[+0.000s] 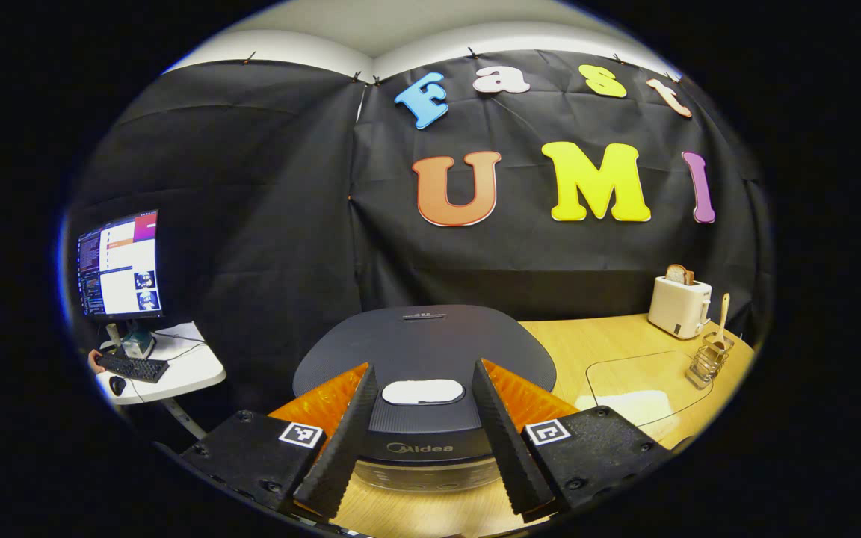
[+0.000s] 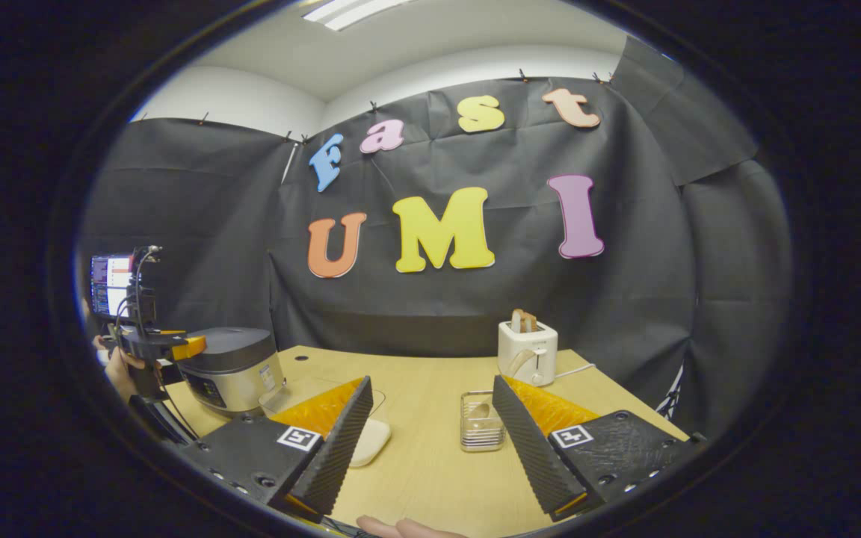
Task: Close the left gripper, press the button to open the rice cooker; take a wooden spoon from the chopstick holder with the right hand, scoop a spoonful of rice and pour it into the rice cooker, then put the wooden spoon back into the chopstick holder.
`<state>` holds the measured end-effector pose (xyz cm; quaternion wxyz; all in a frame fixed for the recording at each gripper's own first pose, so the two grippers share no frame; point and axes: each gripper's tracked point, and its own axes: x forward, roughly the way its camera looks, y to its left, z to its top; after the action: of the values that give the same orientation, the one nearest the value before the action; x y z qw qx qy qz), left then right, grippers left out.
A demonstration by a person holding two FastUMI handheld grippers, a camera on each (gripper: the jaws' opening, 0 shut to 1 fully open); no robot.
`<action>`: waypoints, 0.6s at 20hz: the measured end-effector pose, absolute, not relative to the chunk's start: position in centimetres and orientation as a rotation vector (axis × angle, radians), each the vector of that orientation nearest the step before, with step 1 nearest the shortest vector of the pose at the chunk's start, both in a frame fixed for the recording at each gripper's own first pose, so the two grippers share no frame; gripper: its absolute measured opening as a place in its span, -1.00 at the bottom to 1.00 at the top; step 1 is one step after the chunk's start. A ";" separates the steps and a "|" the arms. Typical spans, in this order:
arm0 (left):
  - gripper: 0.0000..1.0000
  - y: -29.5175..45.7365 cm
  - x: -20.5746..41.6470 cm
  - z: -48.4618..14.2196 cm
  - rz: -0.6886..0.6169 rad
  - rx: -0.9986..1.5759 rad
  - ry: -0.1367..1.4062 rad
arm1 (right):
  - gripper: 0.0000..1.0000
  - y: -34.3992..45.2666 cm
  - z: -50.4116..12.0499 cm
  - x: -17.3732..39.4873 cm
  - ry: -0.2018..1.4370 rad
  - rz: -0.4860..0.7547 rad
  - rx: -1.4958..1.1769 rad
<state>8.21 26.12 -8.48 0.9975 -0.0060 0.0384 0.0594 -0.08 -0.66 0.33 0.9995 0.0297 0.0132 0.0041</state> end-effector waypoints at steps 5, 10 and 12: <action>0.64 24.9 6.9 -7.9 0.156 -0.036 0.052 | 0.83 -0.3 0.9 -0.7 0.012 0.021 0.038; 0.63 21.1 4.0 -7.0 0.095 -0.106 0.063 | 0.83 -0.5 1.3 -1.2 0.008 -0.002 0.031; 0.63 19.5 2.5 -6.4 0.079 -0.126 0.059 | 0.91 -0.9 1.5 -1.6 0.003 -0.021 0.027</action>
<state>2.52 19.54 -6.42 0.9968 -0.0628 0.0297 0.0396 -1.57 -0.86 1.48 0.9999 0.0137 0.0013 -0.0105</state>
